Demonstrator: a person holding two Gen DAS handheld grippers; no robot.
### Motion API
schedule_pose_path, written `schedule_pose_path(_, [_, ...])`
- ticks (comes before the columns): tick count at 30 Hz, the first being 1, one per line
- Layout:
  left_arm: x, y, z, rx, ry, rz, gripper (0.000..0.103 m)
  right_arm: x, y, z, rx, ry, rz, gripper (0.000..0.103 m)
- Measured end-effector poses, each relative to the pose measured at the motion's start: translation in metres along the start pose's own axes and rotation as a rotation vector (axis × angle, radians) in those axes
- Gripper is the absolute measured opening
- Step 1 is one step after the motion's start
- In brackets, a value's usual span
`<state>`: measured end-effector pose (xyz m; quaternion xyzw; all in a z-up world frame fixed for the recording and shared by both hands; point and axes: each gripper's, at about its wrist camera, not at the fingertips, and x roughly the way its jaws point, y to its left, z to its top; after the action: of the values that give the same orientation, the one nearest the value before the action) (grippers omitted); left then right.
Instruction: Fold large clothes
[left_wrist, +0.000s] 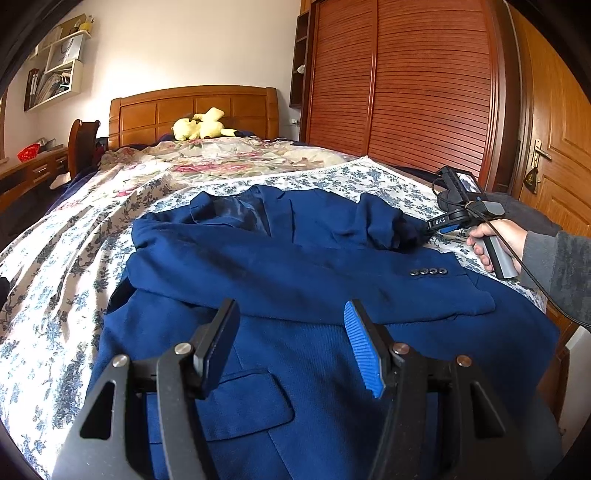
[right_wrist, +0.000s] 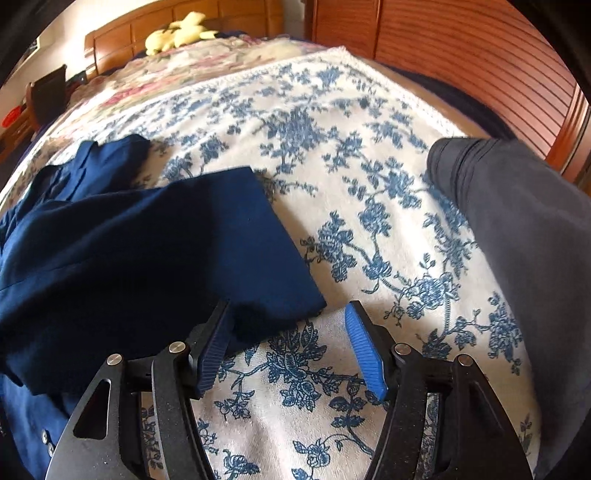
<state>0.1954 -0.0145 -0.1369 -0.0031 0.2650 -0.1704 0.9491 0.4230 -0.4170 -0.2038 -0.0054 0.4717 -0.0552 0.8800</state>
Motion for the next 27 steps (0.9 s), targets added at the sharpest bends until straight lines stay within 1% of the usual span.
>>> schedule_pose_path(6, [0.0,0.001,0.0,-0.002,0.001,0.003,0.058,0.004,0.005,0.002,-0.009,0.001,0.018,0.064])
schedule_pose_path(7, [0.0,0.002,0.0,-0.002,0.001,0.002,0.058,0.005,0.006,0.003,-0.014,0.001,0.028,0.063])
schedule_pose_path(8, [0.0,0.001,0.0,0.0,0.001,0.003,0.058,0.005,0.009,0.002,-0.031,0.001,0.036,0.056])
schedule_pose_path(9, [-0.001,0.001,0.0,0.002,0.0,0.003,0.058,0.005,0.011,0.003,-0.044,-0.002,0.048,0.03])
schedule_pose_path(10, [-0.001,0.001,0.0,0.005,-0.001,0.005,0.058,0.004,0.013,0.003,-0.054,-0.003,0.093,0.013])
schedule_pose_path(11, [-0.001,0.001,0.0,0.008,0.0,0.008,0.058,0.002,0.015,0.004,-0.062,-0.01,0.113,0.011])
schedule_pose_path(12, [0.0,0.001,0.0,0.009,0.001,0.009,0.058,-0.005,0.019,0.004,-0.084,-0.034,0.112,0.007])
schedule_pose_path(15, [0.001,0.0,0.001,0.005,0.006,0.006,0.058,-0.029,0.028,0.005,-0.118,-0.096,0.1,0.006])
schedule_pose_path(20, [-0.005,-0.012,0.003,0.025,-0.007,0.012,0.058,-0.102,0.047,0.01,-0.224,-0.26,0.1,0.005])
schedule_pose_path(25, [-0.018,-0.02,0.0,0.015,-0.006,0.016,0.058,-0.164,0.068,0.022,-0.28,-0.361,0.171,0.005])
schedule_pose_path(27, [-0.026,-0.02,-0.003,0.002,-0.001,0.029,0.058,-0.188,0.083,0.025,-0.301,-0.393,0.218,0.005])
